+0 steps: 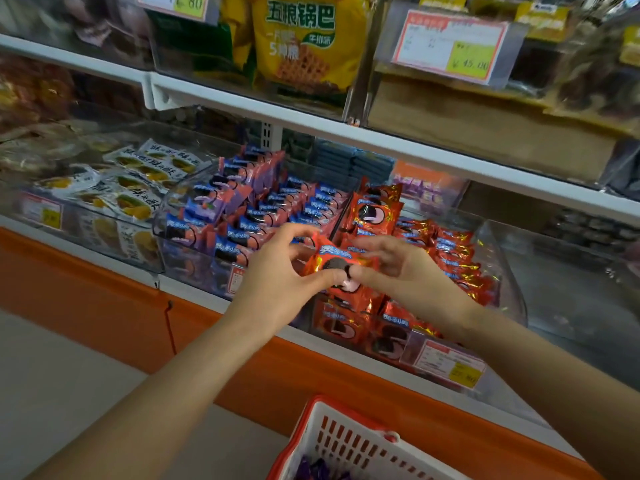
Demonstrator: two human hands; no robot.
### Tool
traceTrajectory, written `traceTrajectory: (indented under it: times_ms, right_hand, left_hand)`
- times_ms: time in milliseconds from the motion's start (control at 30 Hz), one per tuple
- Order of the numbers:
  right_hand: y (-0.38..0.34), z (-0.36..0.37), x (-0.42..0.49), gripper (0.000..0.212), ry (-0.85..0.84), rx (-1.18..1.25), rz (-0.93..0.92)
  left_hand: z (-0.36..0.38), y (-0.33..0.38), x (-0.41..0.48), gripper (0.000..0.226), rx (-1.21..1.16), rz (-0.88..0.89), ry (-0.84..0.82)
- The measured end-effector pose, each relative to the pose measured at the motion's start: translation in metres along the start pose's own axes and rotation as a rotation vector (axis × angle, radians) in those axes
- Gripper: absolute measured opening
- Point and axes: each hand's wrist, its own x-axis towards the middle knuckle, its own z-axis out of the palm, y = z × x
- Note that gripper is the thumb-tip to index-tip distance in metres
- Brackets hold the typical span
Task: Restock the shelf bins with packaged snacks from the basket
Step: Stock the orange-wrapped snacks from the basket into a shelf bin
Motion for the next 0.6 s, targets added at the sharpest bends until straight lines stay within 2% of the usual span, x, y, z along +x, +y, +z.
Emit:
traceTrajectory:
  times_ms: [67, 167, 233, 333, 433, 500, 600]
  right_hand:
    - [0.0, -0.005, -0.003, 0.02, -0.048, 0.08, 0.068]
    - [0.001, -0.01, -0.008, 0.02, -0.125, 0.217, 0.141]
    - [0.004, -0.015, -0.005, 0.019, -0.083, 0.23, 0.161]
    - [0.02, -0.024, 0.017, 0.037, 0.172, 0.179, 0.182]
    - [0.043, -0.035, 0.048, 0.038, 0.396, -0.025, 0.177]
    - [0.052, -0.036, 0.068, 0.042, 0.476, -0.096, 0.188]
    - [0.057, -0.033, 0.093, 0.044, 0.495, -0.141, 0.186]
  left_hand:
    - [0.002, 0.001, 0.003, 0.048, -0.034, 0.013, -0.028]
    - [0.009, -0.001, 0.008, 0.041, -0.096, 0.013, -0.049]
    - [0.016, -0.004, 0.011, 0.035, -0.061, 0.071, -0.035]
    - [0.023, -0.015, 0.017, 0.035, 0.202, 0.239, 0.035]
    - [0.028, -0.033, 0.022, 0.038, 0.589, 0.353, 0.019]
    - [0.031, -0.045, 0.024, 0.035, 0.809, 0.429, -0.026]
    - [0.031, -0.055, 0.026, 0.027, 0.936, 0.503, 0.008]
